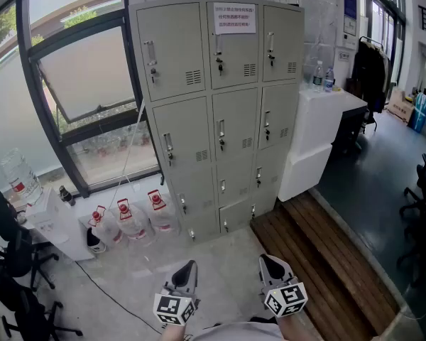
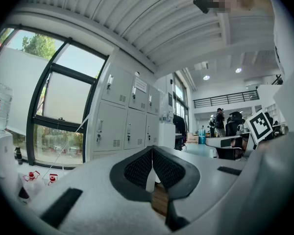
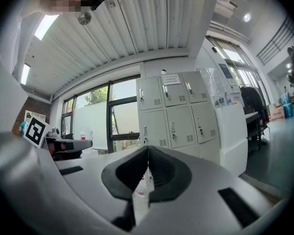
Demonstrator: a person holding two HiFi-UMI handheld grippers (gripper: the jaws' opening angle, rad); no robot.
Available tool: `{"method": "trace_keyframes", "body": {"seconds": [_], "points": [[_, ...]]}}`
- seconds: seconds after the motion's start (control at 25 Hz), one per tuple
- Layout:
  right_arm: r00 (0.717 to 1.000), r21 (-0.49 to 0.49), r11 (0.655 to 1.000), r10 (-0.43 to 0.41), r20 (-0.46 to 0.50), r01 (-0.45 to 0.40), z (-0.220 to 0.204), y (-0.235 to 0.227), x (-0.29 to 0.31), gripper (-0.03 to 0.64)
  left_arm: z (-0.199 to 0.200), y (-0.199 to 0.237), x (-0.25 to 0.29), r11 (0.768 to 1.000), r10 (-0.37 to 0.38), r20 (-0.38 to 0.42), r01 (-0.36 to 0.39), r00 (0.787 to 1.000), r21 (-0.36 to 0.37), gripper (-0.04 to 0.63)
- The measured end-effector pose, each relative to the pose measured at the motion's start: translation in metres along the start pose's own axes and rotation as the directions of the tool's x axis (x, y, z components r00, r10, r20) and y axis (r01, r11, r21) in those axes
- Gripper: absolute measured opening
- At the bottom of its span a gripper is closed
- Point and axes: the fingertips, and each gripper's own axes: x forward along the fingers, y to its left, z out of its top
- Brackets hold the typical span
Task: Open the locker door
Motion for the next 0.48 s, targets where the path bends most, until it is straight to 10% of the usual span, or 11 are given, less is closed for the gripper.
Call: {"method": "trace_keyframes", "body": {"seconds": [0.48], "points": [[1.0,-0.006,1.0,0.012,-0.004,-0.012,-0.0017,0.005,-0.0036,0.014,-0.0025,-0.0015,-0.0037,1.0,0.004,-0.013,-0.004,1.0,-0.005,0.011]]}}
